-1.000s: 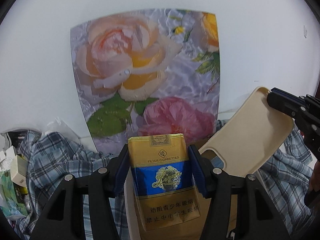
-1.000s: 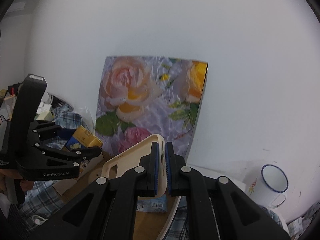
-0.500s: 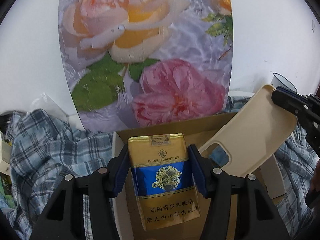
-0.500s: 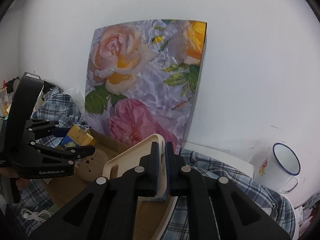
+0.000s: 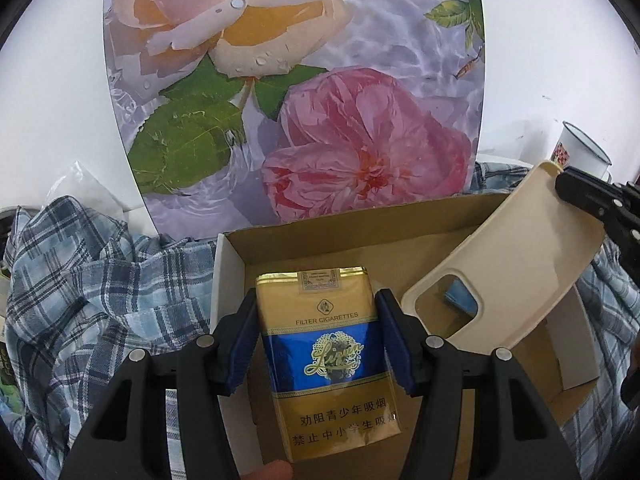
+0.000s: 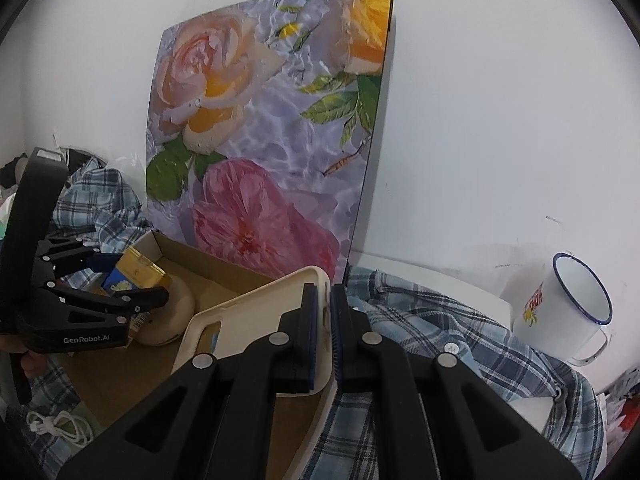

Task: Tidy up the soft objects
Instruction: 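Lower the cigarette pack with the left tool while the right tool lowers the phone case into the box, then open both tools to release the cigarette pack and phone case into the box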

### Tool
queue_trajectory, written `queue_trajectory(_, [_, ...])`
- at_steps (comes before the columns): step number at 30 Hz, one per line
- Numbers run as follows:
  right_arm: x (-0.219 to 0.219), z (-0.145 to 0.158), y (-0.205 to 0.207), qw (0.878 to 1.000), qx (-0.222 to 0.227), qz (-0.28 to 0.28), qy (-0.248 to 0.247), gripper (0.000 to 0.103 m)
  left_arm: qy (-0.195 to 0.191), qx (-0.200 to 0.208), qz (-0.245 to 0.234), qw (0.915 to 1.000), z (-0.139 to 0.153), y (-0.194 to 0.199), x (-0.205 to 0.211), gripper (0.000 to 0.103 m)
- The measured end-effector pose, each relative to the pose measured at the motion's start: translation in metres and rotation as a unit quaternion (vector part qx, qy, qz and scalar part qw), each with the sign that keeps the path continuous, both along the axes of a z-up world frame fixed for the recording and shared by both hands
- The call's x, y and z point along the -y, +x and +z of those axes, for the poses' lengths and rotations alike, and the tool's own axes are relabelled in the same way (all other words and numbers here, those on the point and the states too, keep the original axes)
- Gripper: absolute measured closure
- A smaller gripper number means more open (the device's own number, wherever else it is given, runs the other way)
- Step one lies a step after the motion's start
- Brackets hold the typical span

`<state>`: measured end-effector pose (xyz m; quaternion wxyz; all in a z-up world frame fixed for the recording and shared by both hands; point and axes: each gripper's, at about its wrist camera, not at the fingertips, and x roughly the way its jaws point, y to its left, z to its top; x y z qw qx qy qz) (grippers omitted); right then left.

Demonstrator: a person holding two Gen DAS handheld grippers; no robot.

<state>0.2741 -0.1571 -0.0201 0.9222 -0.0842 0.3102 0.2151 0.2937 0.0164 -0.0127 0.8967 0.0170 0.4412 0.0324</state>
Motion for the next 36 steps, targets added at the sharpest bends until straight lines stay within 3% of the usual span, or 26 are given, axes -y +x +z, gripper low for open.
queue_trajectory(6, [0.008,-0.003,0.005,0.999,-0.015,0.003,0.033,0.097,0.000,0.001,0.001,1.0000,0.000,0.000,0.002,0.044])
queue_trajectory(10, [0.024,-0.014,0.017,0.993,-0.061,0.008,0.104,0.097,0.001,-0.002,-0.001,1.0000,-0.002,0.001,0.001,0.044])
queue_trajectory(23, [0.008,-0.031,0.018,0.992,-0.096,0.031,0.073,0.096,0.006,-0.004,-0.002,1.0000,-0.004,0.000,0.005,0.044])
queue_trajectory(26, [0.009,-0.031,0.019,0.992,-0.099,0.029,0.076,0.094,0.007,-0.002,-0.001,1.0000,-0.004,0.000,0.003,0.038])
queue_trajectory(28, [0.008,-0.031,0.018,0.992,-0.100,0.030,0.074,0.086,0.010,-0.001,0.003,0.9999,-0.003,0.001,0.003,0.003])
queue_trajectory(29, [0.007,-0.031,0.018,0.992,-0.099,0.030,0.073,0.069,0.017,0.001,0.010,0.9998,-0.003,0.001,0.003,0.000])
queue_trajectory(30, [0.006,-0.031,0.017,0.992,-0.098,0.031,0.071,0.037,0.012,0.004,0.009,0.9999,-0.002,0.002,0.002,0.000])
queue_trajectory(31, [0.005,-0.031,0.016,0.993,-0.094,0.031,0.070,0.024,0.008,0.008,0.009,0.9999,-0.002,0.002,0.001,0.000])
queue_trajectory(32, [0.005,-0.029,0.014,0.993,-0.087,0.031,0.069,0.016,0.009,0.008,0.012,0.9999,-0.002,0.003,0.000,0.000])
queue_trajectory(35, [0.003,-0.020,0.009,0.995,-0.064,0.035,0.065,0.014,0.027,0.015,0.020,0.9993,-0.001,0.003,0.000,0.000])
queue_trajectory(36, [0.003,-0.018,0.007,0.996,-0.057,0.036,0.066,0.008,0.030,0.018,0.023,0.9991,-0.001,0.003,0.000,0.000])
